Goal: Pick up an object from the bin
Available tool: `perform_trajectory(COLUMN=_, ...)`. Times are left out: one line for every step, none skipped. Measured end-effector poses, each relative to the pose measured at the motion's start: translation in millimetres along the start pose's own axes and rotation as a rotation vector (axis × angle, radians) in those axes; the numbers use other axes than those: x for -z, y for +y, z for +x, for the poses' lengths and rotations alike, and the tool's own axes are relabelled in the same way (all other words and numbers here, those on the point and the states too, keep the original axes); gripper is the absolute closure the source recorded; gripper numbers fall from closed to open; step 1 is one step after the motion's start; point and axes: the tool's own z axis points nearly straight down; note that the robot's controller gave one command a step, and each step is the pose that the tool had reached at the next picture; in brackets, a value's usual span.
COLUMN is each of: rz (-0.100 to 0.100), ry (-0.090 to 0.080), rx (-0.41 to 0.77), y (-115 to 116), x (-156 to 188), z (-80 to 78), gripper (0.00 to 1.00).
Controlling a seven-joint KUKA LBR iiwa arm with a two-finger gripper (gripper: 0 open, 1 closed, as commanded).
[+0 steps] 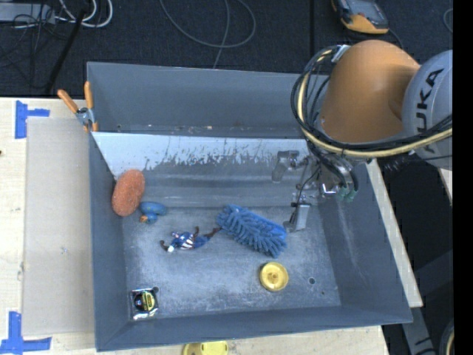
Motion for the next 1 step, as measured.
perform_trajectory(rz=0.0, ry=-0.009, rx=0.0, y=0.0, x=4.9, z=-1.3, gripper=0.0)
